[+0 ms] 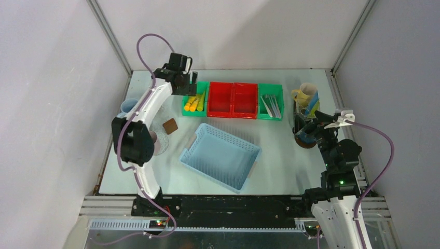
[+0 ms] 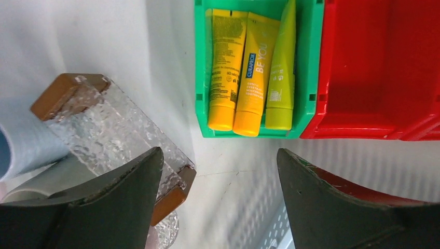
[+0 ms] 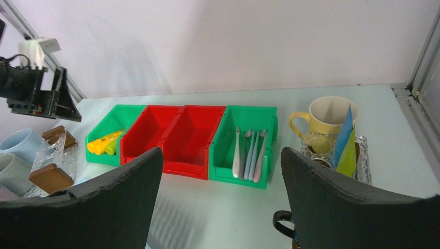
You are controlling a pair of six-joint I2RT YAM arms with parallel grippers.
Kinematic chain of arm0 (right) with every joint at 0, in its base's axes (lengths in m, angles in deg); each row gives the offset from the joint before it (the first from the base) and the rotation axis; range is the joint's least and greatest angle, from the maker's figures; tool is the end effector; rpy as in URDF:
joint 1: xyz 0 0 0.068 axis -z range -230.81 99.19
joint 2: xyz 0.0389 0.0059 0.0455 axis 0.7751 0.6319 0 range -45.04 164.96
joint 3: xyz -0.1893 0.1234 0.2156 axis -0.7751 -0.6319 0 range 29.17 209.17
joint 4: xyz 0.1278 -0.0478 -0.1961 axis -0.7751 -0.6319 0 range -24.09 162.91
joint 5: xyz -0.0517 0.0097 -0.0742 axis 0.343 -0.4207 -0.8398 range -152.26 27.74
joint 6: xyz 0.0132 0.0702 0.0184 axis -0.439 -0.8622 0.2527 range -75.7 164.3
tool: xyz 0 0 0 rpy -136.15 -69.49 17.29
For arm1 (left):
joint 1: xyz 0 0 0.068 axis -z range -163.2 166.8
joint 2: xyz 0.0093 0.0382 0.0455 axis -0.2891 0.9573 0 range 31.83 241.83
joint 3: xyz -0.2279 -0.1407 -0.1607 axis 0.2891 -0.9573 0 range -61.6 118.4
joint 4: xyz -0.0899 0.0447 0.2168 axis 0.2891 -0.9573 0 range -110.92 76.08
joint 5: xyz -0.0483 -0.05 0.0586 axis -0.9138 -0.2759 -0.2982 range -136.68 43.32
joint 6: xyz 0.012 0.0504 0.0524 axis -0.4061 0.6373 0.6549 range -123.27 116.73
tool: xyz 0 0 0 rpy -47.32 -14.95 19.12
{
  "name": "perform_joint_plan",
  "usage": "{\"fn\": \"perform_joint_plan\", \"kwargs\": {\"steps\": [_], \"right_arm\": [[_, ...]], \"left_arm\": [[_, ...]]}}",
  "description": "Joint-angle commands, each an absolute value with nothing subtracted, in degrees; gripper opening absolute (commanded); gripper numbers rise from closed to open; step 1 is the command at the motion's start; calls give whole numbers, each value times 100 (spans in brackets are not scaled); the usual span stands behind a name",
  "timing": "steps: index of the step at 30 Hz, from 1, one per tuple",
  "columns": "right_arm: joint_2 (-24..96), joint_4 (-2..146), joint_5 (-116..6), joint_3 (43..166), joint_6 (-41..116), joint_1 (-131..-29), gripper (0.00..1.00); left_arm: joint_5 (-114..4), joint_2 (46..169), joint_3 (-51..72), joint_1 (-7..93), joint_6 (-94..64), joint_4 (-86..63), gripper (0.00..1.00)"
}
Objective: Prepare toiletry sets of a toothbrush and toothpaste on the tray
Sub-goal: Place the toothpaste in the toothpaste holder, then pick up the toothpaste from the storage box.
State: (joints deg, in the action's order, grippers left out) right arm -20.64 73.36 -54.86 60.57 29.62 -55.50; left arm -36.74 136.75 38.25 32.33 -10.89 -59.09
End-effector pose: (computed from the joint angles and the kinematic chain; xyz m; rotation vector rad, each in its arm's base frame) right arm 0.0875 0.0152 0.3434 0.0198 1.4522 0.3699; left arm 0.3976 -0.0995 0.3446 0.0913 2.4285 0.0307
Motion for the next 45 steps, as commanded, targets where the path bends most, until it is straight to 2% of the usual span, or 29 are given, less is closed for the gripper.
{"fn": "perform_joint_plan", "kwargs": {"steps": [1,9,12,21,35,45], "right_arm": [[-2157,7350,-5672,5976,3128,-5623,86],[-2201,7318,-5834,5946,3300,-5725,87],[-2202,7318,-5859,5925,3332,-5739,88],[-2174,7318,-5944,5923,3394,-5765,88],[-2145,7318,-5984,5888,3386,-5777,89],[-2122,7318,-5993,5883,3373,-5777,89]], "left_arm": [[-4015,14054,4235,3201,-1153,-6334,85],[-4555,14556,4505,3208,-1341,-6203,68],[-4694,14783,4654,3206,-1417,-6178,64],[-5233,15303,5157,3249,-1583,-6307,43],[-5044,15372,4645,3439,-1681,-6342,41],[-4990,15717,4683,3482,-1724,-6417,45]]}}
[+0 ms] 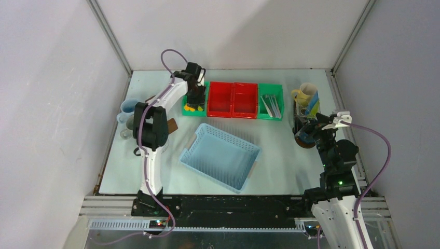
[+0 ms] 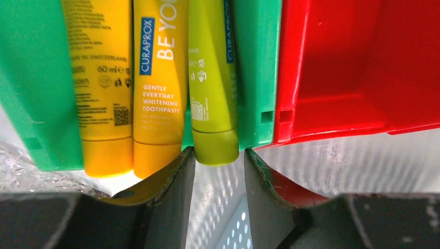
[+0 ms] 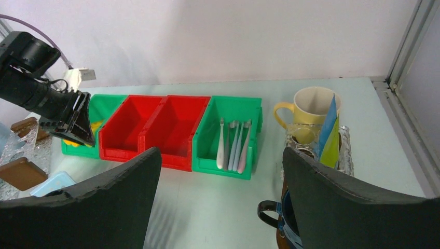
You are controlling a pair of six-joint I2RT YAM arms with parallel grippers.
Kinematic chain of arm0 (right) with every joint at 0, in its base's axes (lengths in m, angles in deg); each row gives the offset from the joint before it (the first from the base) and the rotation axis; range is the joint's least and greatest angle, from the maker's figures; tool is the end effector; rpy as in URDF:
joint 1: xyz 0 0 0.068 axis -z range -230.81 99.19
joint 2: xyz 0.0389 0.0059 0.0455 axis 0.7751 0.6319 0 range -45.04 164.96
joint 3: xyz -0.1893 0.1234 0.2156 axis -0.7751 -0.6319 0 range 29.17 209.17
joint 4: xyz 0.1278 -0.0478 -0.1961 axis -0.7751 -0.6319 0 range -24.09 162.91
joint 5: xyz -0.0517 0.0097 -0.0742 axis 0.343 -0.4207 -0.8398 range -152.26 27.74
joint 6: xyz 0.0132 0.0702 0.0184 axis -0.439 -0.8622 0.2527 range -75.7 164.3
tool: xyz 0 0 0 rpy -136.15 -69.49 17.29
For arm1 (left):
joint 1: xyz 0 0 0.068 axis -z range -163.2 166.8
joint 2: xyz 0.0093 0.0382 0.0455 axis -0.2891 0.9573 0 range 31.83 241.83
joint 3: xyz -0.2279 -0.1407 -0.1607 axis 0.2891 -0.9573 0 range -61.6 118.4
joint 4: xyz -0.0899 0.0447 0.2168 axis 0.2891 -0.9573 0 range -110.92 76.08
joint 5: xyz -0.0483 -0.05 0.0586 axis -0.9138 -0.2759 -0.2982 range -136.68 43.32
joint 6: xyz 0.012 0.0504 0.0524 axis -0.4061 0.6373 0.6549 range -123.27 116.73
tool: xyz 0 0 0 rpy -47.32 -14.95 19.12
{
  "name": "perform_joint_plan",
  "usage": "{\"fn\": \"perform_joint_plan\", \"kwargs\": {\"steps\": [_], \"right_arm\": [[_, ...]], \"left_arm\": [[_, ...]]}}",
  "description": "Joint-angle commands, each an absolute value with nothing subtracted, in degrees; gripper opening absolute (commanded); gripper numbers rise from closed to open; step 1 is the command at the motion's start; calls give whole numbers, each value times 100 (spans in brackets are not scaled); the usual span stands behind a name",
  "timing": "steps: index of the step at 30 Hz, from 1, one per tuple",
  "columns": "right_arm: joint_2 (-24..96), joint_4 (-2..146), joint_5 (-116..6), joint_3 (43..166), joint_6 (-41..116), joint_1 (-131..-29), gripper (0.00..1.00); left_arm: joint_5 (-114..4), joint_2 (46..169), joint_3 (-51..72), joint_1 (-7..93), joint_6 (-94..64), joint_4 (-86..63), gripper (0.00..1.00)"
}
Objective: Prepare toiletry sets of a toothbrush and toothpaste on the tray
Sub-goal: Pick up the toothpaste from the storage box.
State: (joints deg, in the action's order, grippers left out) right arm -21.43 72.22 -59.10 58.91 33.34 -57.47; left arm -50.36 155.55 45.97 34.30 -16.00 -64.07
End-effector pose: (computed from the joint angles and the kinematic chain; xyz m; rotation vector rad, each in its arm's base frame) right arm 0.0879 0.0137 0.3317 0.0107 1.4826 0.2900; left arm 0.4492 -0.1458 0.2391 0.1329 2.7462 -0.2358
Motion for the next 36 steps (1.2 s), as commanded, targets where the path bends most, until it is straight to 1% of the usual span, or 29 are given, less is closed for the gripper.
{"fn": "perform_joint_plan", "kwargs": {"steps": [1,7,11,15,16,17,18,21,24,26,27,30,32,33,34,35,36], "right_arm": [[-2122,7318,-5990,5871,3370,-5772,89],[-2146,7335,-5993,5815,3344,-5772,89],[-2157,7335,-5989,5809,3360,-5768,89],[-2149,7356,-5945,5808,3346,-5771,89],[-2149,7364,-5923,5808,3346,-5773,89],[-2153,7367,-5912,5808,3348,-5768,89],[-2150,7376,-5888,5811,3340,-5768,89],[-2152,7400,-5830,5809,3335,-5777,89],[-2159,7412,-5774,5810,3303,-5781,89],[-2173,7426,-5748,5814,3297,-5784,89],[-2181,7428,-5736,5816,3297,-5784,89],[-2210,7422,-5703,5817,3288,-5785,89],[-2230,7406,-5699,5815,3292,-5783,89],[-2242,7395,-5699,5817,3297,-5784,89],[-2239,7391,-5699,5813,3301,-5784,89],[-2248,7389,-5699,5816,3313,-5784,89],[-2247,7384,-5703,5817,3318,-5784,89]], "left_arm": [[-4970,15758,4685,3482,-1729,-6418,46],[-4840,15881,4665,3486,-1765,-6335,49],[-4835,15778,4609,3484,-1792,-6239,45],[-4826,15522,4464,3491,-1795,-6072,36],[-4826,15465,4391,3491,-1795,-6005,28],[-4830,15355,4345,3493,-1795,-5962,25],[-4841,15294,4267,3492,-1795,-5903,20],[-4880,14997,4122,3505,-1799,-5874,14],[-4896,14657,3896,3533,-1802,-5854,13],[-4896,14461,3753,3547,-1810,-5834,15],[-4896,14403,3673,3544,-1816,-5831,20],[-4776,14139,3580,3545,-1821,-5765,30],[-4588,14026,3584,3537,-1817,-5673,39],[-4478,14010,3624,3535,-1798,-5600,45],[-4304,14017,3667,3515,-1788,-5579,48],[-4244,14041,3785,3503,-1769,-5581,53],[-4177,14124,3853,3461,-1760,-5599,55]]}}
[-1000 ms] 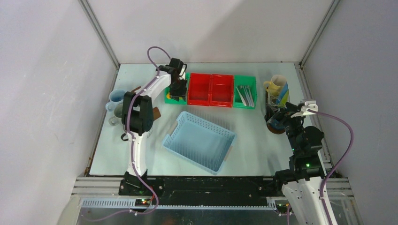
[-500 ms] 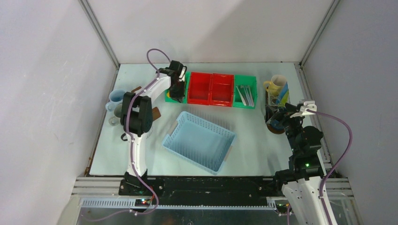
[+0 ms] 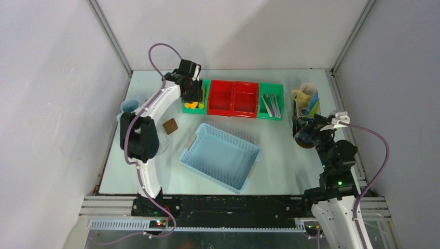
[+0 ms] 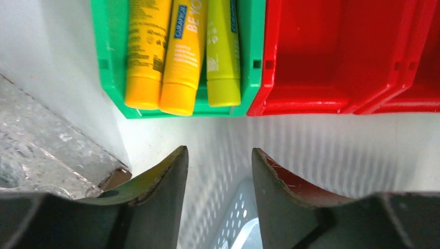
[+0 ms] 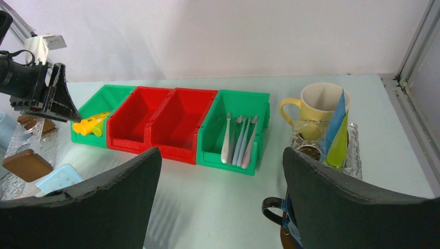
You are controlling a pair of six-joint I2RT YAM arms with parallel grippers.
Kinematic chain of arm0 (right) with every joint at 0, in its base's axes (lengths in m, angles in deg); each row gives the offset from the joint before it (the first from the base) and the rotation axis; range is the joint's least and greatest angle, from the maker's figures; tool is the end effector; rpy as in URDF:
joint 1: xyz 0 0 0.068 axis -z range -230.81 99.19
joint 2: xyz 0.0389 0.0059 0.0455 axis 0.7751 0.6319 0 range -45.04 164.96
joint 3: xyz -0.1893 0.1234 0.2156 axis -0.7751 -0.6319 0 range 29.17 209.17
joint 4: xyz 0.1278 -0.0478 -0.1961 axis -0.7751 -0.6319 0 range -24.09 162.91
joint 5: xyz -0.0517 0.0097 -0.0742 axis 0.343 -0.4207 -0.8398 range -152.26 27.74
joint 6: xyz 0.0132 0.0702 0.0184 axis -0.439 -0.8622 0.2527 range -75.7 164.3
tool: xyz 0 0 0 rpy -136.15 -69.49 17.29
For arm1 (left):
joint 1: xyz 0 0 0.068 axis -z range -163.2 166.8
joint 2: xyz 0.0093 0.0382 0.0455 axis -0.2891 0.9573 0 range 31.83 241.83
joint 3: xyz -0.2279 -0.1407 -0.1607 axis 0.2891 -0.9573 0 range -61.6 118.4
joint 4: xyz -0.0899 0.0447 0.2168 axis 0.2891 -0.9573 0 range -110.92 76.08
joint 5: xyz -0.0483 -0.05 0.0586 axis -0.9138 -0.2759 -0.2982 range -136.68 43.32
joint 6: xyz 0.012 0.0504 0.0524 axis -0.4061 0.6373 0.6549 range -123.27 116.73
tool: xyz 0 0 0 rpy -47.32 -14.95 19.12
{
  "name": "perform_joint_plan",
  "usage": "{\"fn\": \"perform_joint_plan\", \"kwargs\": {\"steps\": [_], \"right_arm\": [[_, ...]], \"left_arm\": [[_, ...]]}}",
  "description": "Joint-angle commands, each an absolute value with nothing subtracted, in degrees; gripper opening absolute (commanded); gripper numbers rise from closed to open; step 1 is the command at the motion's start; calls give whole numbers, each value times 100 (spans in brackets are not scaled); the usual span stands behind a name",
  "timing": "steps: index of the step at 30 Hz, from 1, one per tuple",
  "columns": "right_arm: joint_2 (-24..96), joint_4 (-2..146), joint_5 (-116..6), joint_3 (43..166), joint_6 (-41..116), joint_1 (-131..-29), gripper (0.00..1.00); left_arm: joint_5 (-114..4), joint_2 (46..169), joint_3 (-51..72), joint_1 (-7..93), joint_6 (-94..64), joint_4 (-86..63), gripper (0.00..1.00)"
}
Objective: Prepare toiletry sets of a toothbrush and toothpaste on the tray
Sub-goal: Pick up the toothpaste from the storage box.
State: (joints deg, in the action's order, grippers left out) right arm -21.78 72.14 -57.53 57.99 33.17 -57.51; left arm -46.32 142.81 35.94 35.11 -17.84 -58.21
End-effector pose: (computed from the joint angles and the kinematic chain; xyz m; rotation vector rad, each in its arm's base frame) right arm 0.0878 0.0155 0.3263 -0.0093 1.4953 0.3127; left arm 0.4084 -0.1348 0.2904 0.0822 2.5910 -0.2045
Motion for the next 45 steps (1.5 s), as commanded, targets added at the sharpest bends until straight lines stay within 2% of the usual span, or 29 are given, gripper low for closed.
{"fn": "perform_joint_plan", "kwargs": {"steps": [1,5,9,17,24,30,33,35,38,42,45], "right_arm": [[-2246,7376,-5704,5817,3322,-5778,89],[-2250,7339,-5722,5813,3364,-5784,89],[-2226,7331,-5749,5817,3387,-5782,89],[-2098,7357,-5713,5812,3375,-5789,89],[-2092,7337,-5692,5817,3368,-5786,89],[-2064,7359,-5660,5815,3336,-5795,89],[-2045,7361,-5623,5811,3290,-5797,89],[-2054,7357,-5625,5816,3289,-5801,89],[-2085,7345,-5643,5817,3294,-5795,89],[-2128,7327,-5655,5812,3313,-5801,89],[-2124,7346,-5651,5811,3304,-5799,89]], "left_arm": [[-4154,14239,3999,3436,-1742,-5618,59],[-4097,14620,4384,3356,-1575,-5733,64],[-4148,14943,4601,3336,-1368,-5795,63],[-4343,15426,4646,3333,-1170,-5846,52],[-4576,15292,4067,3333,-1323,-5837,43],[-4435,15015,3720,3333,-1399,-5834,43],[-4329,15063,3793,3328,-1364,-5832,48],[-4338,15149,3889,3327,-1356,-5840,47],[-4342,15239,4040,3323,-1341,-5950,40],[-4289,15046,4129,3315,-1334,-5979,23],[-4221,14762,4312,3307,-1302,-6059,17]]}}
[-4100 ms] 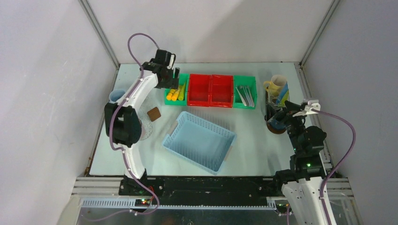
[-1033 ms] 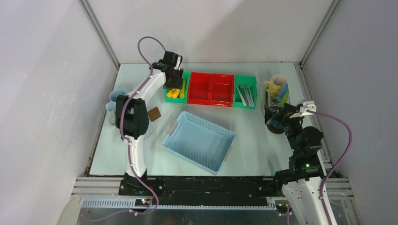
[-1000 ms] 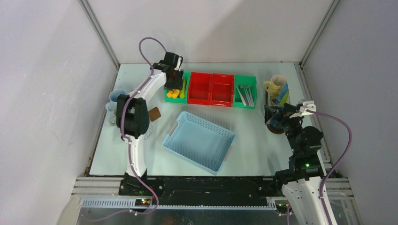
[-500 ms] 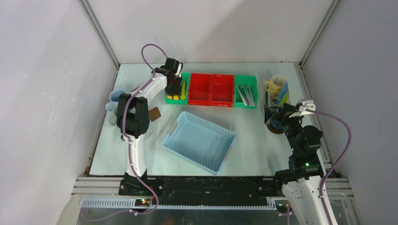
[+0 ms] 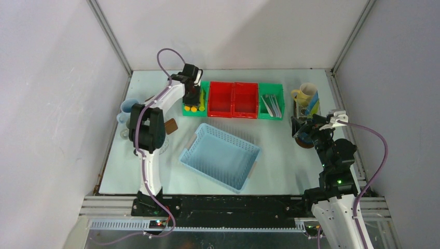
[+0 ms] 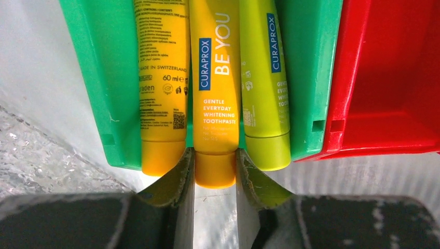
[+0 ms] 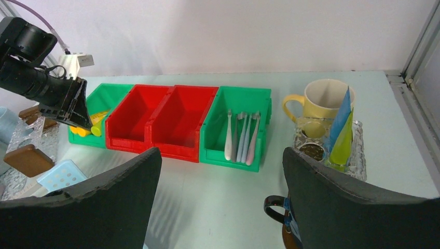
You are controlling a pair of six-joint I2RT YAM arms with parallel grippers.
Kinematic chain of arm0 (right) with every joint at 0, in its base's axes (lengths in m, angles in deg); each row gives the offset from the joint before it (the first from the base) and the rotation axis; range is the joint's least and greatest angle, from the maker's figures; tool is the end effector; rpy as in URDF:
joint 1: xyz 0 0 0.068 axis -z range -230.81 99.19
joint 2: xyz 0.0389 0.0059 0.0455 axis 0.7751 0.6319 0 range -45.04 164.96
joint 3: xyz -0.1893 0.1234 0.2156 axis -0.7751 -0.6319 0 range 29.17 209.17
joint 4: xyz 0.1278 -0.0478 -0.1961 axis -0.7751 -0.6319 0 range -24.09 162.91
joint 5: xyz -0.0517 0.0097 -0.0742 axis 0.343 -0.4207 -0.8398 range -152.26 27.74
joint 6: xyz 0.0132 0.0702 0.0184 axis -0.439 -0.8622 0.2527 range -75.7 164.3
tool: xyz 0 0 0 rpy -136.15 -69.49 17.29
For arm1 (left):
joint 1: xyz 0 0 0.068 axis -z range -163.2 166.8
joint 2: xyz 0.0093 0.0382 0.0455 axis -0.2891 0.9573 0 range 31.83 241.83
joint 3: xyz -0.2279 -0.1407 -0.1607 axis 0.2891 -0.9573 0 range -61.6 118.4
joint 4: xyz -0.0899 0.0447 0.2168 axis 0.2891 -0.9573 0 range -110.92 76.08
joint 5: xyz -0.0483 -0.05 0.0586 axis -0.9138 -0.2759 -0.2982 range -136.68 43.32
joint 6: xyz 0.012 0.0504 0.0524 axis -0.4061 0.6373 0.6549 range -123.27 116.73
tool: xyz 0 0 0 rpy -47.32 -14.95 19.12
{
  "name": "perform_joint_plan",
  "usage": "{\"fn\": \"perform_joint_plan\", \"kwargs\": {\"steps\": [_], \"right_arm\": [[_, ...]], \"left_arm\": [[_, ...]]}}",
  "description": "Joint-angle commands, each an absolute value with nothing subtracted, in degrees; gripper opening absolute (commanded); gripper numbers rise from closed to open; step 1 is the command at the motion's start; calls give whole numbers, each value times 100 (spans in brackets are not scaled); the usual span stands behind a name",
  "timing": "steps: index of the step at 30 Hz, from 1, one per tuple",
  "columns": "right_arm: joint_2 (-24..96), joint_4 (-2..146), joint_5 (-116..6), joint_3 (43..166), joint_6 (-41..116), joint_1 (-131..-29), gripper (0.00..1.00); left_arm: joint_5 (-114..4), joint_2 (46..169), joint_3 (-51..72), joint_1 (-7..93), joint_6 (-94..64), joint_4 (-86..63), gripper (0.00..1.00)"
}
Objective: Prepare toiletry sets of a toothbrush and toothpaste on the tray
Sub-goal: Pick up the toothpaste from the storage box.
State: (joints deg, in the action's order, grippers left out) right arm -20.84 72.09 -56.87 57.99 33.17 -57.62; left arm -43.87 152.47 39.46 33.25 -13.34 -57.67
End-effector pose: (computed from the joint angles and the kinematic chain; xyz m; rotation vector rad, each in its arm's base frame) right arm 0.0911 0.0168 0.3250 -0.0190 1.5131 0.3221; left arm 0.4460 -0.1286 0.2371 0.1333 2.6732 -0.0817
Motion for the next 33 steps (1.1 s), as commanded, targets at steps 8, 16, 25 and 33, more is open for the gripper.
{"fn": "perform_joint_plan", "kwargs": {"steps": [8,16,25,33], "right_arm": [[-2171,7347,-5650,5815,3273,-5802,89],[-2185,7318,-5640,5818,3266,-5802,89],[-2166,7318,-5645,5815,3268,-5797,89],[-2088,7318,-5646,5817,3279,-5799,89]], "left_arm": [[-4057,14297,4970,3311,-1235,-6483,9],[-3948,14180,4580,3306,-1205,-6312,33],[-4035,14623,4578,3313,-1340,-5430,62],[-3948,15249,4845,3300,-1364,-4953,61]]}}
